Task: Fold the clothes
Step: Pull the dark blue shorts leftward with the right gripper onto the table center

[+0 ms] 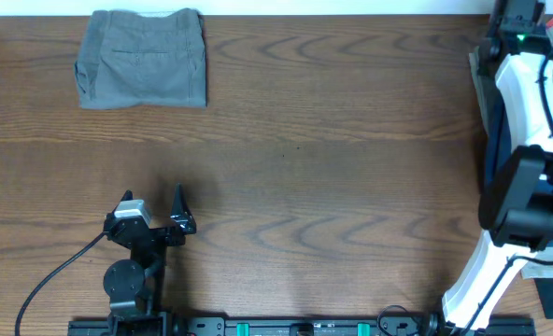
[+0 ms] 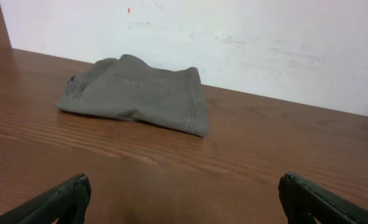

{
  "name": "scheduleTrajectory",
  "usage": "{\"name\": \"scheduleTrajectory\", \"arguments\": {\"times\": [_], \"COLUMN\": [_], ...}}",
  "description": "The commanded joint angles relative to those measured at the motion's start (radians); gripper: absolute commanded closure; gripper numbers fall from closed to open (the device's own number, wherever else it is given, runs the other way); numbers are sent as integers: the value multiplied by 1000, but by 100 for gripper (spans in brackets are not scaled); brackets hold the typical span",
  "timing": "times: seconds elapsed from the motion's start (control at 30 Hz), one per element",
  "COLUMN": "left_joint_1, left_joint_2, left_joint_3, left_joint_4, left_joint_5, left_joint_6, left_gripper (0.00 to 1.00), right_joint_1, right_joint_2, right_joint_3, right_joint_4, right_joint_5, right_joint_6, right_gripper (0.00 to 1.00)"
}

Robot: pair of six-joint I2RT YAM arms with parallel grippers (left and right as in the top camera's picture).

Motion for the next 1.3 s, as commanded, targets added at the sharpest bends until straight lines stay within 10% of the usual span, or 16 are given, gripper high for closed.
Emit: {"name": "scheduleTrajectory", "arguments": {"times": [0.0, 0.57, 1.27], "left_joint_1": [5, 5, 5], "left_joint_2": [-6, -6, -6], "left_joint_3": [-19, -19, -19], "left_joint_4": [-30, -30, -30], "left_joint_5": [7, 6, 7], "left_joint_6": [6, 6, 6], "left_gripper": [2, 2, 2], "right_joint_1": [21, 284, 881], "right_joint_2": [-22, -21, -10], "right_joint_3": [12, 10, -96], "right_joint_4": [-19, -89, -301], "right_joint_5": [11, -688, -1017], "right_joint_6": [22, 22, 10], "right_gripper": [99, 99, 99]}}
